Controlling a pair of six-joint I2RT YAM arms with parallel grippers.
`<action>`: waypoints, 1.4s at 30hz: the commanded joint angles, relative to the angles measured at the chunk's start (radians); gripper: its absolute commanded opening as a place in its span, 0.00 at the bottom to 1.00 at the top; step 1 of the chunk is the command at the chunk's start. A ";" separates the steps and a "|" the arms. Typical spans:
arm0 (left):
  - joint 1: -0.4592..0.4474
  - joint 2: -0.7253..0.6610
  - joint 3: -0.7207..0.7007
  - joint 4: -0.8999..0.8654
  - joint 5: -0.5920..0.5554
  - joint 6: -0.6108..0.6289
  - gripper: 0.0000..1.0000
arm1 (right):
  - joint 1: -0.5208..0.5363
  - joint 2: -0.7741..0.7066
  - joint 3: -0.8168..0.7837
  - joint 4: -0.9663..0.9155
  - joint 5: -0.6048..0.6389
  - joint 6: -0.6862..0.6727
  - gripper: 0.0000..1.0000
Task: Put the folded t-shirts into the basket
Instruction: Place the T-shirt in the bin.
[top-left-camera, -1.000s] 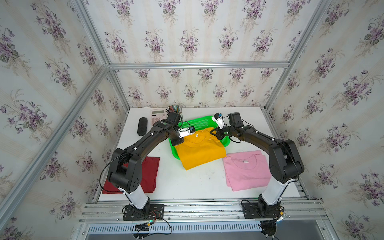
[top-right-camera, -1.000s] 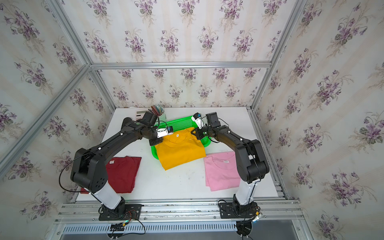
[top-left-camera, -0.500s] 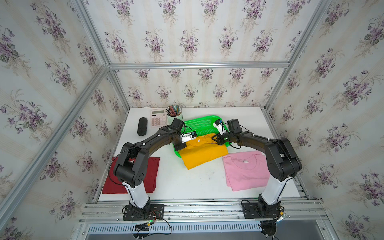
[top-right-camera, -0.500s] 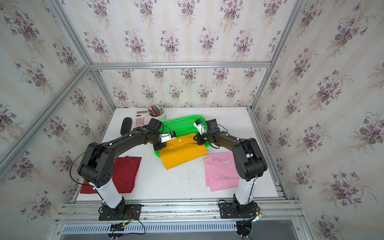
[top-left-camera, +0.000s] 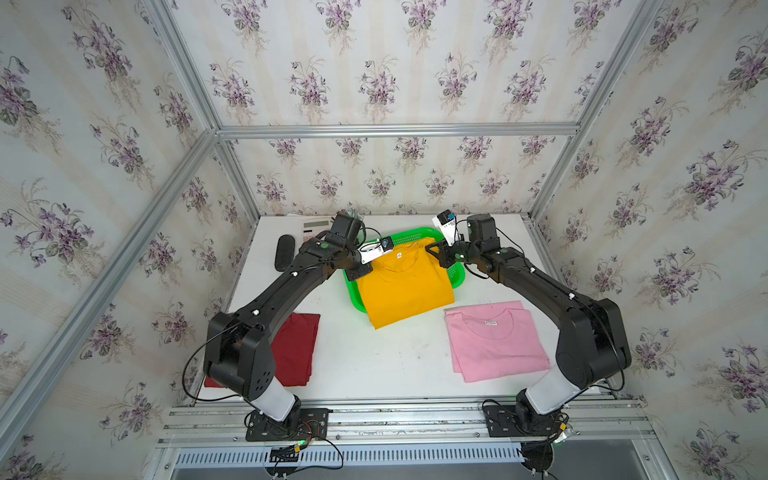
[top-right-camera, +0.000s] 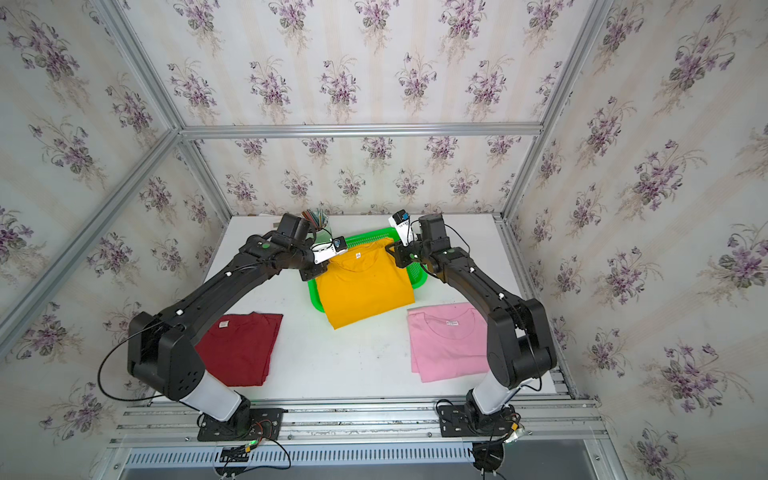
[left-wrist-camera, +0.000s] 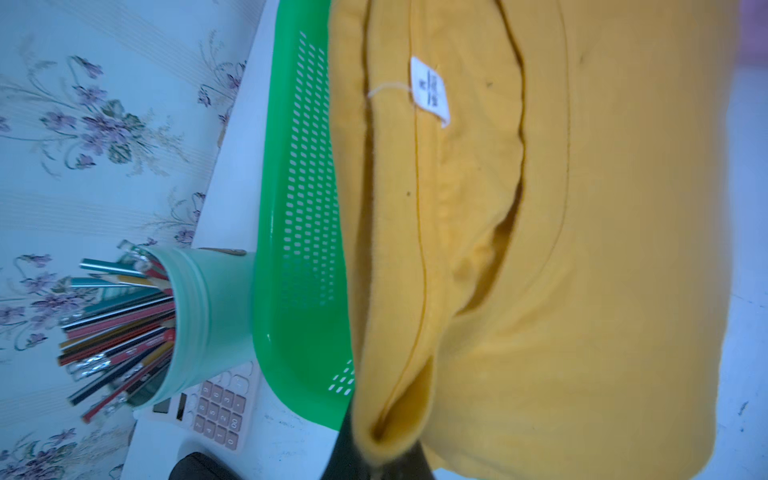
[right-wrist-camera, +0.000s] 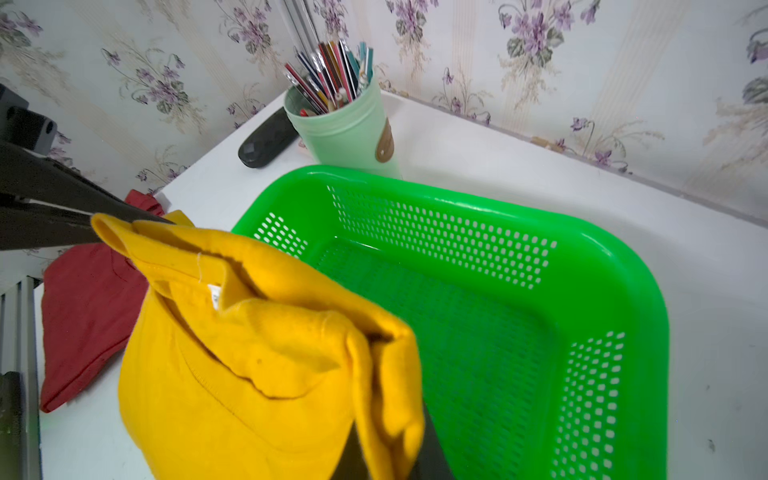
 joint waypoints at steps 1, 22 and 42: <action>0.002 -0.045 0.005 -0.020 0.044 -0.002 0.04 | 0.001 -0.034 0.032 -0.052 -0.022 -0.007 0.00; 0.010 0.223 0.018 0.062 0.015 0.051 0.03 | -0.001 0.114 0.020 0.020 0.044 -0.060 0.00; 0.009 0.406 0.069 0.169 -0.108 0.075 0.08 | -0.026 0.257 -0.050 0.177 0.073 0.005 0.04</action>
